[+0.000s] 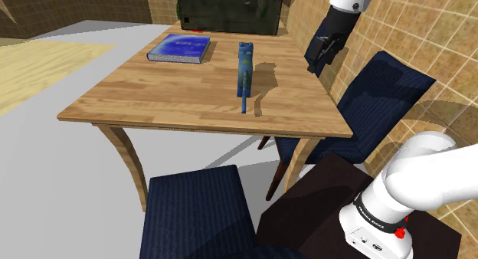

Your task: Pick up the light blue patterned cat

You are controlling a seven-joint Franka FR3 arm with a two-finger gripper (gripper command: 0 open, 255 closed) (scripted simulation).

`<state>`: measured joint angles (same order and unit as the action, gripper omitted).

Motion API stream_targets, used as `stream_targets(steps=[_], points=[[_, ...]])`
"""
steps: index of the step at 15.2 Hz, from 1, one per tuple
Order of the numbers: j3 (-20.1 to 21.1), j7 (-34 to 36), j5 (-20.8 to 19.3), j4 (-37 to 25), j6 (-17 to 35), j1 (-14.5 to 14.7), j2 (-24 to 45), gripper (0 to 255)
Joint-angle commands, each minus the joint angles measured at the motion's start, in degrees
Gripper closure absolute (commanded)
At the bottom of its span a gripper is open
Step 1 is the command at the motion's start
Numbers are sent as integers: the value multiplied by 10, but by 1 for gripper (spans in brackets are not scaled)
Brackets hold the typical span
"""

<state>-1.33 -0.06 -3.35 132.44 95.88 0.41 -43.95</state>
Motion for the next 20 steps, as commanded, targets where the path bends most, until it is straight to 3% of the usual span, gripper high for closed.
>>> stream_targets(steps=[1,10,20], points=[[0,0,0,0,0,0,0,0],[107,242,17,-86,88,-38,167,0],[180,508,-55,-288,108,-73,400,0]])
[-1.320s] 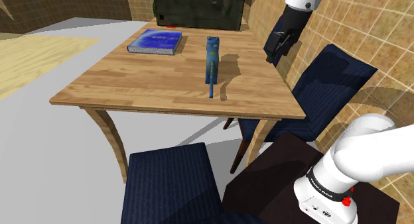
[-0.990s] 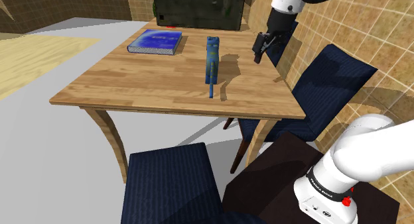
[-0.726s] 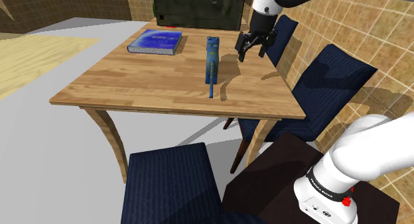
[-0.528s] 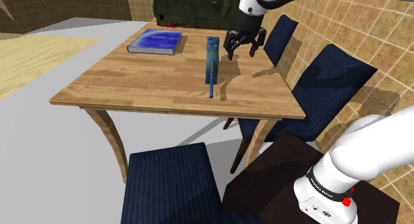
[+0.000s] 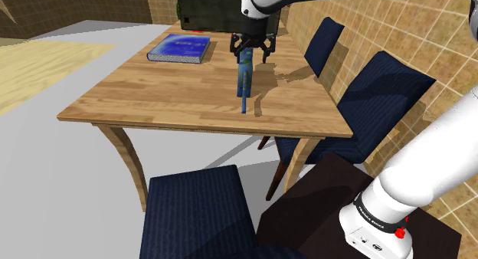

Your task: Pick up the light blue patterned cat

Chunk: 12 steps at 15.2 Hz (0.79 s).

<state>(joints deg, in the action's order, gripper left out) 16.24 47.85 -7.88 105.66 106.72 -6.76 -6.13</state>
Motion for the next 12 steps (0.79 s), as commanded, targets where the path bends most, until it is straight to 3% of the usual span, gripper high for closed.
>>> stream_targets(steps=[1,11,12], points=[[8,54,-20,-47,-5,-1,48,0],[6,66,-25,8,52,-1,51,0],[6,66,-25,8,52,-1,50,255]])
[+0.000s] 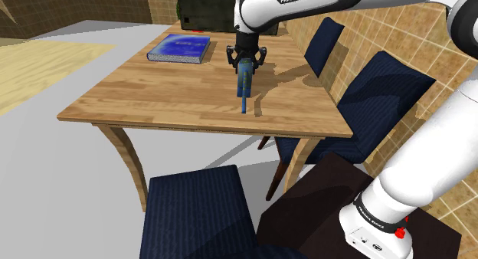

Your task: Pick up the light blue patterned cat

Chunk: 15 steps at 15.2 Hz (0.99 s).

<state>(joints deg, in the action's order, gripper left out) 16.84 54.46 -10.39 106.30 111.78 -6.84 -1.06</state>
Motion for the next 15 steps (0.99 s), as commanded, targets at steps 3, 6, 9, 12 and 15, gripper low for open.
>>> stream_targets(steps=[3,6,9,12,15], points=[[0,0,0,1,1,0,0,255],[0,-1,0,2,2,0,-1,255],[0,0,0,1,1,0,0,255],[0,-4,2,-20,-21,0,-1,255],[0,-8,3,-43,-44,0,-1,255]])
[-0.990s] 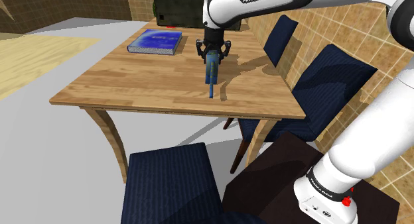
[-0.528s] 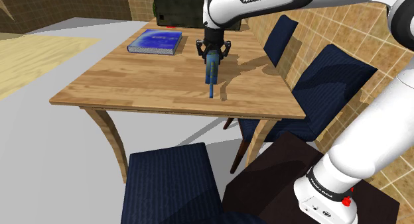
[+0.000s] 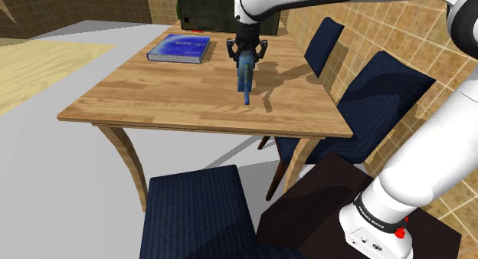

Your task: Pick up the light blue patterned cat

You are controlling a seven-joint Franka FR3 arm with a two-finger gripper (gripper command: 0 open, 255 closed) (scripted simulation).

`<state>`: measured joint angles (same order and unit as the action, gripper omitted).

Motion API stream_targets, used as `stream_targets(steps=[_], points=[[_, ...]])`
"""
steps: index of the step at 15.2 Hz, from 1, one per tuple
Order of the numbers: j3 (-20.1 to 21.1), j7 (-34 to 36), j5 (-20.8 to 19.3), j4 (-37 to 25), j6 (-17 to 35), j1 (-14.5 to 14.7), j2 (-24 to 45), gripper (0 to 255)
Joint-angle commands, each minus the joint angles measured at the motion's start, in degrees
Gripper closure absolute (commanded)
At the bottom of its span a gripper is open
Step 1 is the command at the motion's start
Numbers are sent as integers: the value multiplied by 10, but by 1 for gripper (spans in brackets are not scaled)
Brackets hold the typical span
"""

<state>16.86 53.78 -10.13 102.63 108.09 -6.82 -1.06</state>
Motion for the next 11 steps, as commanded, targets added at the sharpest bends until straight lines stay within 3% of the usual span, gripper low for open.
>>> stream_targets(steps=[1,11], points=[[0,-2,1,-15,-14,0,-1,255],[2,-10,1,-86,-78,2,7,255]])
